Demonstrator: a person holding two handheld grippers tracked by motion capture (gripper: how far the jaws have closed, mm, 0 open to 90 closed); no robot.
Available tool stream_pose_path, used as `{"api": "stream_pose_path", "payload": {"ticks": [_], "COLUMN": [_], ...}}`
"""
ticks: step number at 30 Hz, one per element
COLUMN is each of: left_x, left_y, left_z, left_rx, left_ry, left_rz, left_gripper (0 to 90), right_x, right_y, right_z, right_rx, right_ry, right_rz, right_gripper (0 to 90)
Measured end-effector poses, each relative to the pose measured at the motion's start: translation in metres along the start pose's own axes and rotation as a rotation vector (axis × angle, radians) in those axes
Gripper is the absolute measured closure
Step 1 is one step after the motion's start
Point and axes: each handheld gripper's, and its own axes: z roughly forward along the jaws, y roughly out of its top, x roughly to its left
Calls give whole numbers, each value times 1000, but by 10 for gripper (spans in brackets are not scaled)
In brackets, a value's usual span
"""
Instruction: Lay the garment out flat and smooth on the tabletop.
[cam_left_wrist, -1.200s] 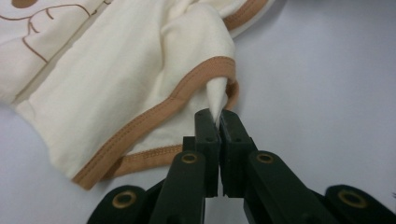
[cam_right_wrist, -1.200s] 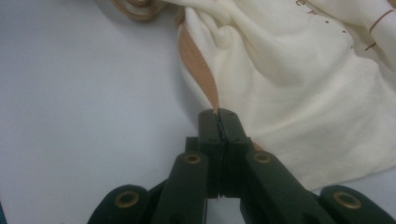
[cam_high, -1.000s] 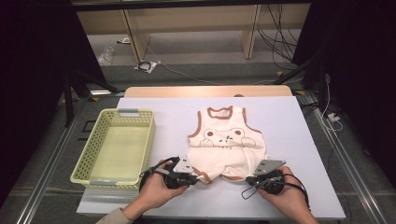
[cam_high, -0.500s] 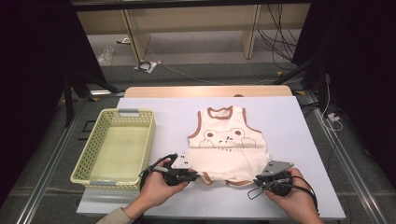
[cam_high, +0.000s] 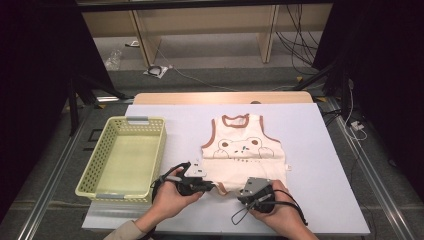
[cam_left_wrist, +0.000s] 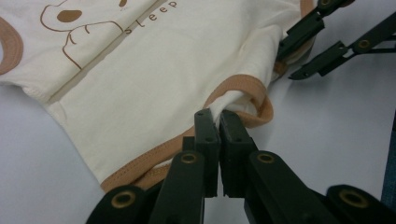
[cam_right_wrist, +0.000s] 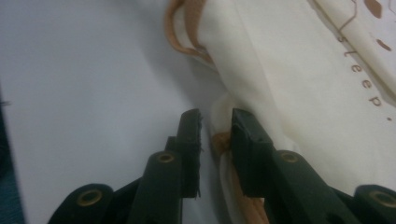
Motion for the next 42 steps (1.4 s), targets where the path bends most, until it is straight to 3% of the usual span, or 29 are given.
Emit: {"api": "stream_pose_path", "payload": {"ticks": [7, 13, 19, 21, 22, 23, 25, 26, 33, 39, 42], "left_x": [3, 5, 6, 5, 4, 3, 0, -2, -21, -30, -33], "left_y": [2, 1, 0, 0, -1, -1, -2, -2, -6, -11, -13], "left_z": [6, 8, 4, 3, 2, 1, -1, -3, -5, -2, -2], "left_rx": [4, 8, 5, 4, 6, 7, 9, 14, 58, 89, 103], "left_ry": [5, 9, 13, 11, 8, 4, -5, -7, -17, -43, -40], "left_rz": [-7, -15, -12, -2, 1, 6, 18, 25, 104, 150, 180], "left_gripper": [867, 867, 867, 867, 867, 867, 867, 867, 865, 839, 797], "right_x": [-10, -15, -14, -13, -12, -12, -9, -8, 0, 6, 7], "right_y": [3, 7, 7, 7, 6, 4, 0, -4, -24, -40, -43], "right_z": [11, 15, 14, 7, 5, 2, -6, -9, -33, -43, -43], "right_rx": [10, 41, 34, 31, 24, 11, 14, 6, -3, -6, 19], "right_ry": [-3, 32, 26, 72, 77, 86, 110, 109, 163, 210, 224], "right_rz": [26, 37, 27, 66, 60, 41, 65, 48, 46, 48, 40], "right_gripper": [734, 870, 893, 893, 893, 893, 893, 893, 892, 891, 888]}}
